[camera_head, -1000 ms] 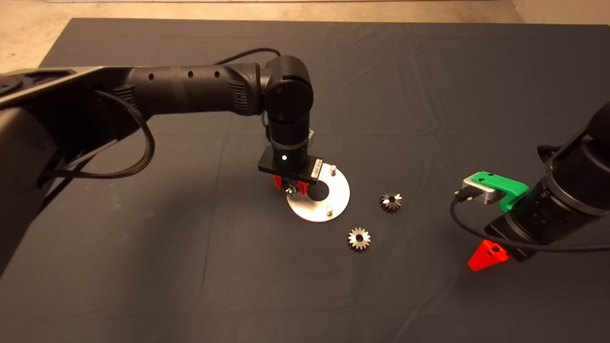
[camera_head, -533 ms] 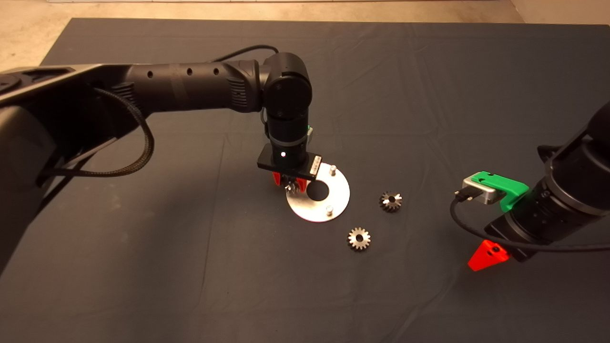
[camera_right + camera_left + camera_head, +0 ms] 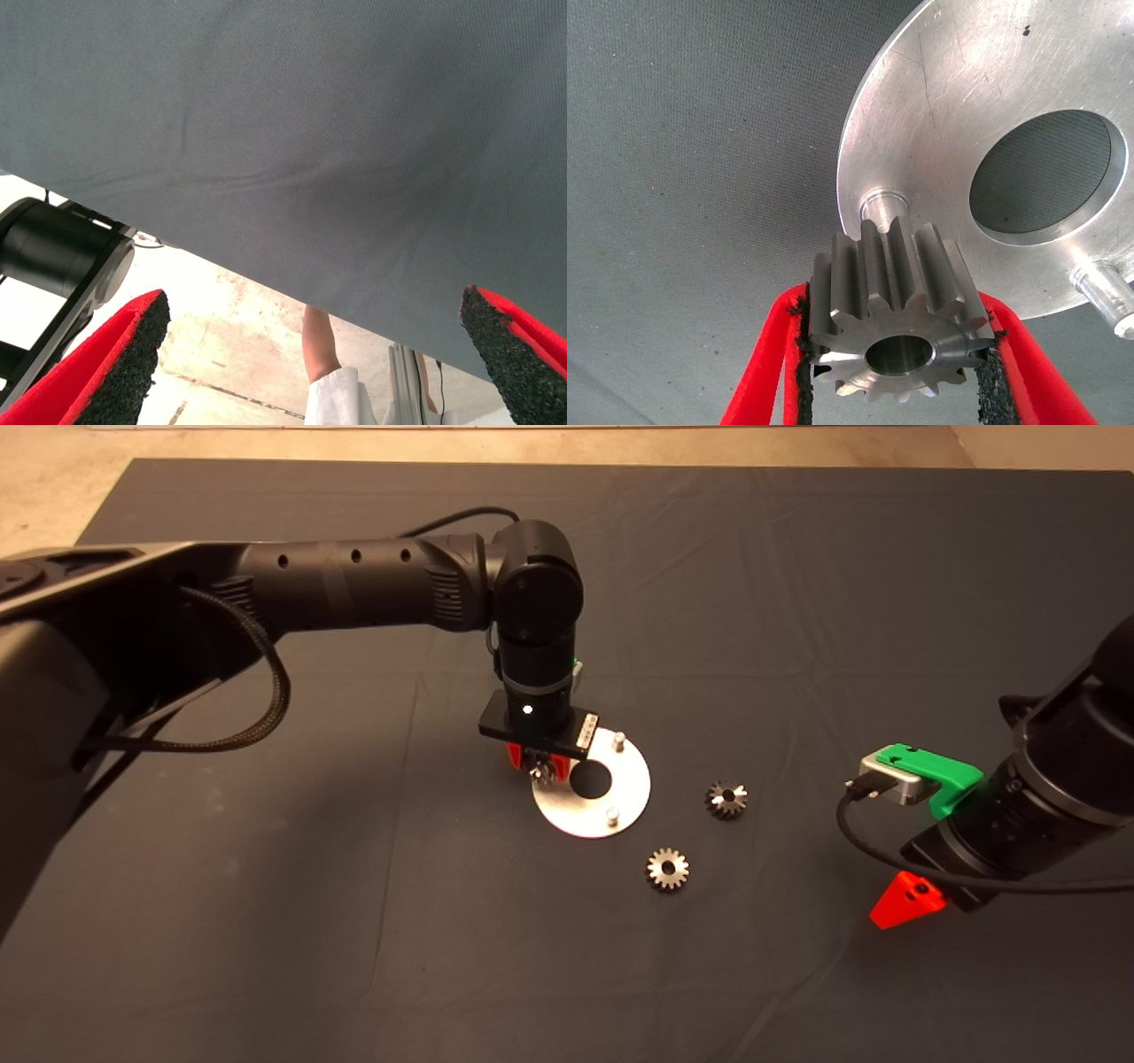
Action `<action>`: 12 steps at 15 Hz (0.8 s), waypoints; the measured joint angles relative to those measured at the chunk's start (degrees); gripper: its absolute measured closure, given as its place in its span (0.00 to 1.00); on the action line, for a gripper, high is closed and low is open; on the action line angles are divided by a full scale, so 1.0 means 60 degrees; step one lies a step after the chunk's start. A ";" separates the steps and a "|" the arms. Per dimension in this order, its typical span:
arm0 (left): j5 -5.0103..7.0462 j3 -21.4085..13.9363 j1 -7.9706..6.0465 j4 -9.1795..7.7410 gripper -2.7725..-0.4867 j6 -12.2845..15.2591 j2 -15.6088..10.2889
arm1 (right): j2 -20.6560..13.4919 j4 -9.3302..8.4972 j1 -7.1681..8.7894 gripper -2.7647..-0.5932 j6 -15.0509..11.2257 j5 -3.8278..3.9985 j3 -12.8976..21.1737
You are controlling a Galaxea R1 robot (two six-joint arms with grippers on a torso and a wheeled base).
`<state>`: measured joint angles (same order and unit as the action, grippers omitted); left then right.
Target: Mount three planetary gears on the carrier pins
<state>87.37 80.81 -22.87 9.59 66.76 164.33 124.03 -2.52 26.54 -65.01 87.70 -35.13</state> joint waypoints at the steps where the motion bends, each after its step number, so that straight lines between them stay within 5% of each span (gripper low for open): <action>1: 0.0004 0.0006 0.0000 0.0000 0.82 -0.0001 0.0010 | 0.0028 0.0000 -0.0002 0.15 0.0000 0.0001 -0.0027; 12: 0.0014 0.0509 -0.0028 -0.0068 0.83 -0.0358 0.0211 | 0.0181 0.0000 -0.0001 0.15 0.0000 0.0000 -0.0134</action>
<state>87.46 83.87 -23.04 9.19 64.61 165.60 125.11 -2.52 26.54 -65.01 87.70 -35.94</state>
